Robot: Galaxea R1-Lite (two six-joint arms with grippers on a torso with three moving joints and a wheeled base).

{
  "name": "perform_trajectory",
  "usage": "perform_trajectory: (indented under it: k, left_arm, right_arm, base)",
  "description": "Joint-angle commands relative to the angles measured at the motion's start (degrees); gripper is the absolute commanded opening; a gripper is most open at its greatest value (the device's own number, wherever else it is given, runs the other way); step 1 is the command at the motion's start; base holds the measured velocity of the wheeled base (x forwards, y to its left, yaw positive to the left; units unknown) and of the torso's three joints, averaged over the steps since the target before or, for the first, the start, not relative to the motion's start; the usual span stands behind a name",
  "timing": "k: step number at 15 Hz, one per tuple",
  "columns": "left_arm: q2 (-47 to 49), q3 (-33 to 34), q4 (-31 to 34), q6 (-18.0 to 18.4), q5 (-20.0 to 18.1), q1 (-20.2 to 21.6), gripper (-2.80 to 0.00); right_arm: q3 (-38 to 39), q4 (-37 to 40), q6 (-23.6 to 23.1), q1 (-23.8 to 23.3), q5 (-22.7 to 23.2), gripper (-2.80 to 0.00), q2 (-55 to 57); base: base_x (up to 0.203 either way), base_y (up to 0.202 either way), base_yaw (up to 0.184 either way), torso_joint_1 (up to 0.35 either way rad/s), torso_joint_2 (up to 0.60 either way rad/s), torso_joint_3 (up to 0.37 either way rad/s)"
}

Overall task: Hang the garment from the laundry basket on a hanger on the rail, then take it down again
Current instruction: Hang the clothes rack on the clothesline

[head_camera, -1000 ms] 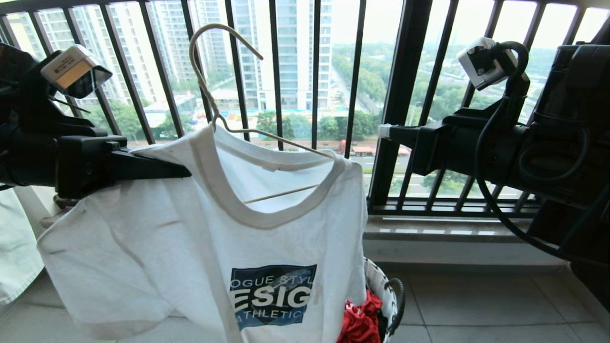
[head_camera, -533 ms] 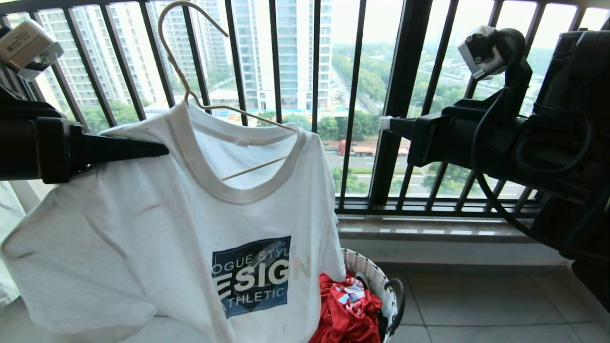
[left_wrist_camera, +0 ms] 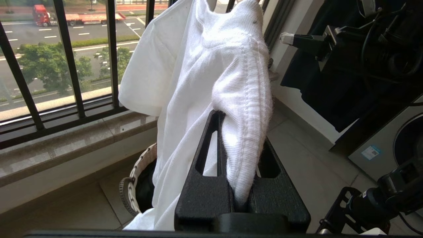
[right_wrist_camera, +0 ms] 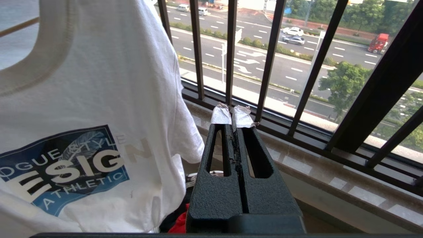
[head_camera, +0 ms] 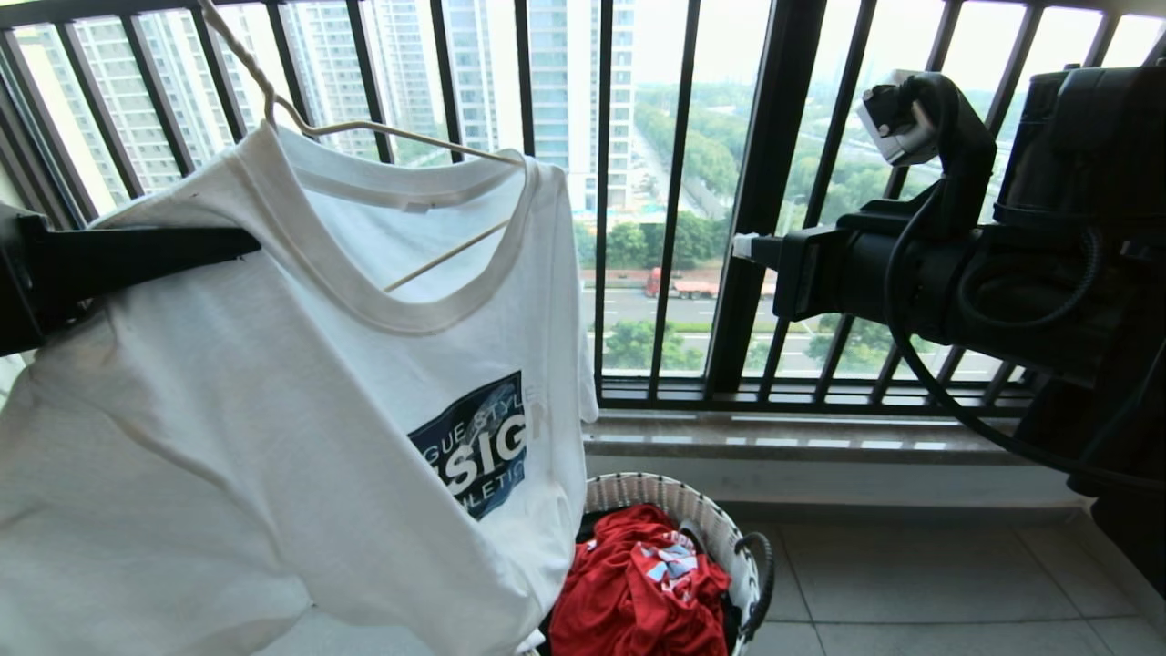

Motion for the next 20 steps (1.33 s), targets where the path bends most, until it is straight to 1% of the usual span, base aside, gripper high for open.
perform_trajectory:
  k: [1, 2, 5, 7, 9, 11, 13, 15, 17, 20]
  left_arm:
    - [-2.2, 3.3, -6.2, -5.5, -0.1, 0.0, -2.80]
    - [-2.0, 4.3, -7.8, -7.5, -0.1, 0.0, -2.80]
    - [-1.7, 4.2, -8.0, -7.7, -0.7, -0.7, -2.80]
    - [-2.9, 5.2, -7.7, -7.8, -0.8, -1.9, -2.80]
    - [-4.6, 5.9, -7.5, -8.3, -0.8, -2.0, -2.80]
    - [-6.8, 6.7, -7.5, -9.9, -0.9, -2.1, -2.80]
    - [-8.8, 7.5, -7.3, -13.5, -0.9, -4.0, -2.80]
    - [-11.8, 7.9, -6.0, -15.9, -0.9, -5.4, -2.80]
    - [-14.7, 9.1, -3.2, -16.8, -0.9, -5.8, -2.80]
    - [-15.5, 8.7, -3.0, -16.8, -1.0, -6.0, -2.80]
  right_arm:
    - [0.1, 1.4, 0.1, 0.5, -4.3, -2.80, -0.7]
    - [0.3, 2.3, 0.1, 0.7, -5.8, -2.80, -1.7]
    - [3.3, 4.3, 0.3, 0.7, -8.3, -2.80, -5.5]
    - [5.4, 4.5, 0.7, 0.6, -9.1, -2.80, -9.3]
    - [8.0, 5.2, 1.1, 0.6, -9.4, -2.80, -13.4]
    - [9.2, 7.0, 1.1, 0.6, -9.5, -2.80, -17.0]
    - [10.0, 9.1, 1.3, 0.5, -9.5, -2.80, -20.0]
    - [12.9, 9.2, 2.1, 0.5, -9.6, -2.80, -20.8]
    - [14.6, 9.2, 2.2, 0.4, -10.0, -2.80, -22.2]
    - [14.6, 9.3, 1.8, 0.4, -9.6, -2.80, -22.9]
  base:
    - [0.000, 0.000, 0.000, 0.000, 0.00, 0.000]
    - [0.000, 0.000, 0.000, 0.000, 0.00, 0.000]
    - [0.000, 0.000, 0.000, 0.000, 0.00, 0.000]
    - [0.000, 0.000, 0.000, 0.000, 0.00, 0.000]
    - [0.000, 0.000, 0.000, 0.000, 0.00, 0.000]
    - [0.000, 0.000, 0.000, 0.000, 0.00, 0.000]
    - [0.000, 0.000, 0.000, 0.000, 0.00, 0.000]
    - [0.000, 0.000, 0.000, 0.000, 0.00, 0.000]
    - [0.000, 0.000, 0.000, 0.000, 0.00, 0.000]
    - [0.000, 0.000, 0.000, 0.000, 0.00, 0.000]
